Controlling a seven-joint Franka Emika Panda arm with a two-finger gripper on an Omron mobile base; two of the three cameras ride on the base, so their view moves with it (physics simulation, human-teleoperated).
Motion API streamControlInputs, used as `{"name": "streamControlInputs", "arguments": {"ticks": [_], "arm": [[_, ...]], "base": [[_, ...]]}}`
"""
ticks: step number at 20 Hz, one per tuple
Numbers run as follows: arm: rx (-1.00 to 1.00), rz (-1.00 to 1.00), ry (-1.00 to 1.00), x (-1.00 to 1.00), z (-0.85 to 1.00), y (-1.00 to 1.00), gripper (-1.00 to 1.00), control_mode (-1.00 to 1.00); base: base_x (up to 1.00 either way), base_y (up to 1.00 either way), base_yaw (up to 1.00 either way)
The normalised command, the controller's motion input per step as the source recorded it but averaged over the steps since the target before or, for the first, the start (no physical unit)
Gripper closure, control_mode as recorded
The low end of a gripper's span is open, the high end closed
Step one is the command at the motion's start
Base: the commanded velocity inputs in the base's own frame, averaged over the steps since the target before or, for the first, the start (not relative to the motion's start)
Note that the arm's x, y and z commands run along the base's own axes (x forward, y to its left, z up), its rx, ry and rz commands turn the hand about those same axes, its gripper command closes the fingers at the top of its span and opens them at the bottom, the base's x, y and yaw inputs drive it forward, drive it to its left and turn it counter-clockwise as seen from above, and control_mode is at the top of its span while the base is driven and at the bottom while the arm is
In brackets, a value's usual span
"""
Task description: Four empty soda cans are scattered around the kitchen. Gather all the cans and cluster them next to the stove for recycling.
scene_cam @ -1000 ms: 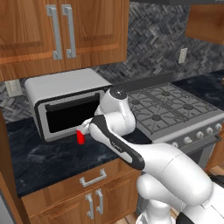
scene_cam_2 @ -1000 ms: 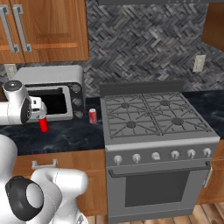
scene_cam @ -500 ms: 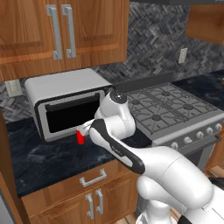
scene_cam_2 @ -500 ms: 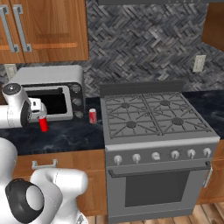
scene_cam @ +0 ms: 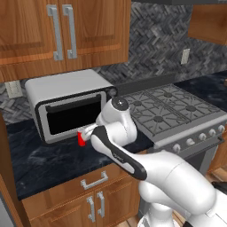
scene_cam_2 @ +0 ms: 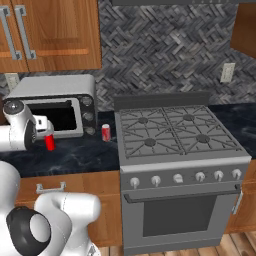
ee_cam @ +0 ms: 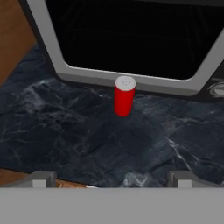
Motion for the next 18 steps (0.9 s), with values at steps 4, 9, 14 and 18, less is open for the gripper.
{"name": "streamControlInputs", "arguments": {"ticks": [4,9,14,18], "arm": [[0.0,0.0,0.0,0.03,-0.11,0.0,-1.0,-1.0],[0.0,0.0,0.0,0.11,-0.12,0.0,-1.0,-1.0],[0.0,0.0,0.0,0.2,-0.13,0.0,-1.0,-1.0],[0.0,0.0,0.0,0.19,-0.1,0.01,-1.0,-1.0]], "base": [[0.0,0.0,0.0],[0.0,0.0,0.0],[0.0,0.0,0.0],[0.0,0.0,0.0]]}}
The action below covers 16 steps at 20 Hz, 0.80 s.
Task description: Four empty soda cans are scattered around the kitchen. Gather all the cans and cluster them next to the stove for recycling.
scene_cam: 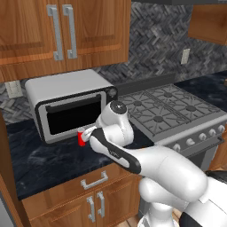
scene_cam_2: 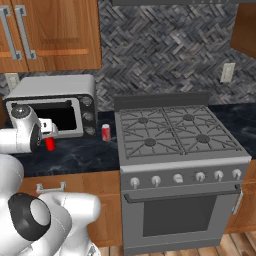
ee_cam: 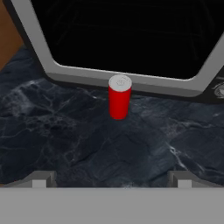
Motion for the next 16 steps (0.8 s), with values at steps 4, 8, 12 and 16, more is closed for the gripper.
{"name": "streamControlInputs", "arguments": {"ticks": [4,8,12,16], "arm": [[0.0,0.0,0.0,0.19,-0.1,0.07,-1.0,-1.0],[0.0,0.0,0.0,0.2,-0.09,0.13,-1.0,-1.0],[0.0,0.0,0.0,0.21,-0.07,0.15,-1.0,-1.0],[0.0,0.0,0.0,0.18,-0.03,0.09,-1.0,-1.0]], "base": [[0.0,0.0,0.0],[0.0,0.0,0.0],[0.0,0.0,0.0],[0.0,0.0,0.0]]}}
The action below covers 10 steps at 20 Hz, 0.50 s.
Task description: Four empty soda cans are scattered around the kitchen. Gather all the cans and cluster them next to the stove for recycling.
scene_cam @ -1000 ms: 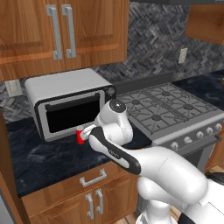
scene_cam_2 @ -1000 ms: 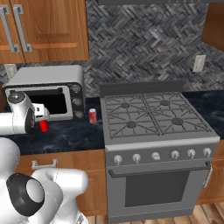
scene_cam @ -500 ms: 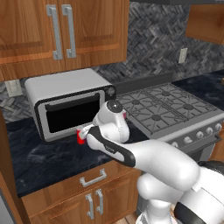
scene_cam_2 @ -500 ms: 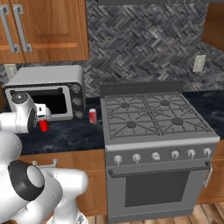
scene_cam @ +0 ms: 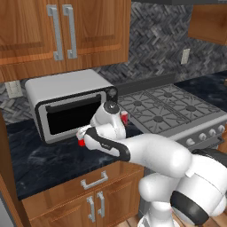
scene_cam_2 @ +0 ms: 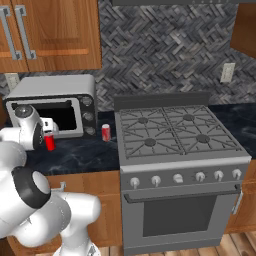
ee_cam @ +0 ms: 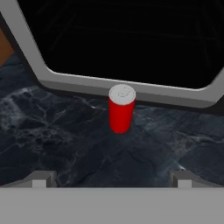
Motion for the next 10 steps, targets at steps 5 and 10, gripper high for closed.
{"name": "streamControlInputs", "arguments": {"ticks": [5,10], "arm": [[0.0,0.0,0.0,0.14,-0.01,0.03,-1.0,-1.0],[0.0,0.0,0.0,0.09,-0.05,0.07,-1.0,-1.0]], "base": [[0.0,0.0,0.0],[0.0,0.0,0.0]]}}
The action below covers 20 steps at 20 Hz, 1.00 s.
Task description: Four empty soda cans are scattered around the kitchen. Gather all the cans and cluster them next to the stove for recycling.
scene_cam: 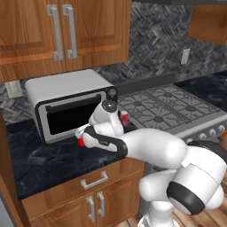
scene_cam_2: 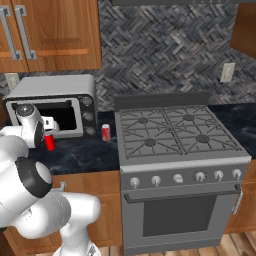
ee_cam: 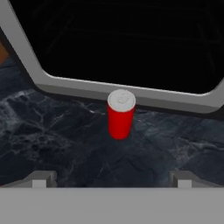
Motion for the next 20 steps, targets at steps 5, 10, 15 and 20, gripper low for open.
{"name": "streamControlInputs", "arguments": {"ticks": [5,10,15,20], "arm": [[0.0,0.0,0.0,0.1,-0.07,0.1,-1.0,-1.0],[0.0,0.0,0.0,0.09,-0.07,0.05,-1.0,-1.0],[0.0,0.0,0.0,0.09,-0.07,0.04,-1.0,-1.0],[0.0,0.0,0.0,0.08,-0.04,0.05,-1.0,-1.0]], "base": [[0.0,0.0,0.0],[0.0,0.0,0.0],[0.0,0.0,0.0],[0.0,0.0,0.0]]}}
